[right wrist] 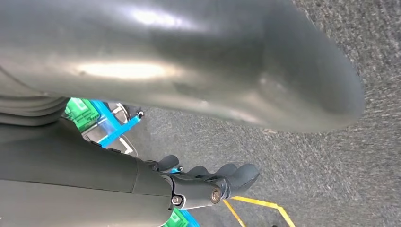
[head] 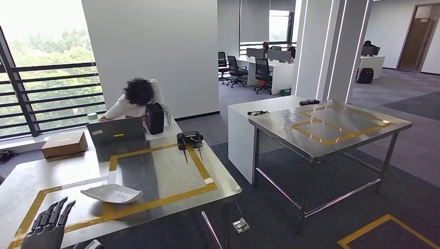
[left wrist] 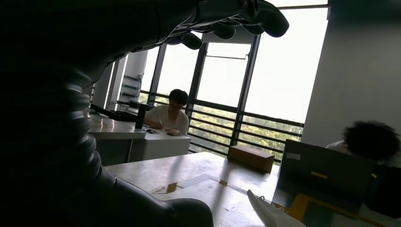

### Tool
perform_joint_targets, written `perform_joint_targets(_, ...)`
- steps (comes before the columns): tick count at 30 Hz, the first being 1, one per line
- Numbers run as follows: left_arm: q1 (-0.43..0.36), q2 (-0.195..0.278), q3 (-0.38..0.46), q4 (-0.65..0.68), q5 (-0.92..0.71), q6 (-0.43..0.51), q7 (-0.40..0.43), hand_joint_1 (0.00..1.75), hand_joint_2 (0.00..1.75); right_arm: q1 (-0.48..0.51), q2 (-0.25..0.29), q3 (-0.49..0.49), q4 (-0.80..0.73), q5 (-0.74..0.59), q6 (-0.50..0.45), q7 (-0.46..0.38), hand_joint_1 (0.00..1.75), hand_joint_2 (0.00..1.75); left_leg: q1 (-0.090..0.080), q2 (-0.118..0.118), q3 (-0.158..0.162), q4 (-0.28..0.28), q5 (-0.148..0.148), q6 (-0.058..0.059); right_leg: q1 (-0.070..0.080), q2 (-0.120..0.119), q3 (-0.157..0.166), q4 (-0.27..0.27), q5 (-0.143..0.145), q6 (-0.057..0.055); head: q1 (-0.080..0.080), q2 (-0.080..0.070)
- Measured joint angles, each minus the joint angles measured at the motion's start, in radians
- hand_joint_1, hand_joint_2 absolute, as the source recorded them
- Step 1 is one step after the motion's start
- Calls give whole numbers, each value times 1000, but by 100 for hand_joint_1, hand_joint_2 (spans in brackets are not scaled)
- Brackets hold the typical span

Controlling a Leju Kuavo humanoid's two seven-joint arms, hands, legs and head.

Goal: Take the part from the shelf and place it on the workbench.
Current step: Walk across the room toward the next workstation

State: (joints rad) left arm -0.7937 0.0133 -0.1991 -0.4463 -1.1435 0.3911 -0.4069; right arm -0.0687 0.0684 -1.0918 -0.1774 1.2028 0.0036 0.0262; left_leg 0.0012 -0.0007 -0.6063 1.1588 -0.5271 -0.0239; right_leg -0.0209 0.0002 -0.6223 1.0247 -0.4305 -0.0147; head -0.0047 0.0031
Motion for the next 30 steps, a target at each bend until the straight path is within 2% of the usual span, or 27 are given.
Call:
perform_joint_targets(1, -4, -2, 0, 0, 0, 0, 0, 0, 175, 0, 0, 0, 0, 0, 0, -2, 0, 0, -2, 0, 42, -64, 11, 4, 0, 0, -5, 1, 5, 5, 0, 0)
perform_joint_targets(2, -9, -3, 0, 0, 0, -1, -1, 0, 175, 0, 0, 0, 0, 0, 0, -3, 0, 0, -5, -1, 71, -112, 16, 9, 1, 0, -8, 2, 10, 10, 0, 0)
perform_joint_targets(3, -13, -5, 0, 1, 0, -1, -1, 0, 131, 0, 0, 0, 0, 1, 0, -4, 0, 0, -8, -2, 84, -135, 15, 14, 1, -1, -10, 1, 15, 16, 0, 0)
perform_joint_targets(6, -19, -10, 0, 3, 0, -1, -1, 0, 0, 1, 0, 0, 0, 2, 0, -7, 0, 0, -11, -1, 78, -146, 27, 34, -3, 0, -15, 1, 23, 36, 1, 0)
perform_joint_targets(7, -22, -12, 0, 4, -1, -2, -2, 0, 0, 2, 0, 0, 0, 2, 0, -7, 0, 0, -9, 0, 74, -149, 34, 42, -4, 0, -22, 14, 9, 42, 2, 0)
perform_joint_targets(8, -23, -15, 0, 4, 0, -2, -6, 0, 0, 3, -1, 0, 0, 3, -1, -7, 0, 0, -7, 1, 69, -152, 41, 50, -4, 0, -37, 48, -19, 46, 3, 0)
perform_joint_targets(10, -23, -19, 0, 6, 0, -4, -14, 0, 0, 3, -3, 0, 0, 4, -3, -7, 0, 0, -7, 2, 54, -152, 52, 59, -4, 1, -83, 170, -99, 52, 6, 0)
perform_joint_targets(11, -21, -21, 0, 8, 2, -4, -17, 0, 0, 3, -4, 0, 0, 5, -4, -7, 0, 0, -7, 2, 47, -150, 57, 60, -4, 1, -104, 231, -127, 54, 6, 0)
perform_joint_targets(12, -17, -22, 0, 10, 3, -5, -20, 0, 0, 4, -5, 0, 0, 5, -4, -8, 0, 0, -8, 2, 41, -149, 61, 60, -4, 1, -111, 266, -136, 55, 6, 0)
perform_joint_targets(13, -14, -22, 0, 12, 5, -5, -21, 0, 0, 4, -5, 0, 0, 6, -4, -11, 0, 0, -8, 2, 35, -146, 64, 58, -4, 0, -100, 263, -126, 55, 7, 0)
perform_joint_targets(14, -12, -22, 0, 13, 7, -4, -22, 0, 0, 4, -5, 0, 0, 7, -5, -17, 0, 0, -8, 2, 31, -143, 66, 56, -4, 0, -69, 220, -101, 53, 7, 0)
perform_joint_targets(15, -11, -23, 0, 13, 10, -3, -23, 0, 0, 4, -6, 0, 0, 9, -6, -24, 0, 0, -7, 2, 27, -140, 67, 54, -4, 0, -26, 151, -76, 51, 7, 0)
perform_joint_targets(16, -10, -22, 0, 13, 13, -2, -23, 0, 44, 3, -6, 0, 0, 10, -6, -31, 0, 0, -8, 3, 23, -137, 68, 51, -2, 0, 15, 86, -59, 47, 7, 0)
perform_joint_targets(17, -10, -22, 0, 13, 15, 1, -23, 0, 87, 3, -7, 0, 0, 12, -6, -36, 0, 0, -9, 3, 19, -134, 70, 47, 0, 1, 42, 39, -49, 42, 7, 0)
perform_joint_targets(18, -10, -22, 0, 13, 17, 4, -24, 0, 131, 4, -7, 0, 0, 14, -4, -36, 0, 0, -10, 3, 16, -133, 72, 42, 3, 1, 54, 12, -48, 37, 7, 0)
perform_joint_targets(19, -9, -21, 0, 12, 18, 8, -24, 0, 175, 4, -7, 0, 0, 16, -2, -34, 0, 44, -12, 3, 13, -133, 74, 37, 4, 2, 55, 5, -48, 33, 7, 0)
perform_joint_targets(22, -4, -16, 0, 10, 20, 25, -26, 0, 175, 4, -6, 0, 0, 20, 1, -21, 0, 175, -15, 1, 12, -139, 82, 49, 2, 3, 51, -4, -41, 28, 5, 0)
perform_joint_targets(23, -1, -13, 0, 8, 21, 31, -27, 0, 175, 4, -6, 0, 0, 21, 2, -16, 0, 175, -15, 2, 12, -142, 85, 53, 3, 3, 51, -4, -40, 27, 4, 0)
perform_joint_targets(25, 7, -10, 0, 3, 23, 39, -30, 0, 175, 4, -5, 0, 0, 21, 4, -11, 0, 175, -14, 2, 14, -147, 90, 45, 4, 3, 49, -4, -38, 23, 3, 0)
perform_joint_targets(28, 16, -6, 0, -3, 23, 47, -29, 0, 175, 2, -4, 0, 0, 21, 3, -10, 0, 44, -13, 1, 13, -153, 98, 32, 6, 2, 44, -3, -34, 17, 3, 0)
perform_joint_targets(29, 19, -5, 0, -5, 23, 49, -25, 0, 175, 2, -4, 0, 0, 21, 0, -11, 0, 44, -13, 1, 12, -154, 100, 30, 6, 2, 43, -3, -33, 15, 3, 0)
perform_joint_targets(30, 21, -5, 0, -6, 24, 50, -21, 0, 175, 1, -4, 0, 0, 21, -3, -13, 0, 87, -12, 1, 11, -154, 102, 27, 6, 2, 41, -2, -33, 14, 3, 0)
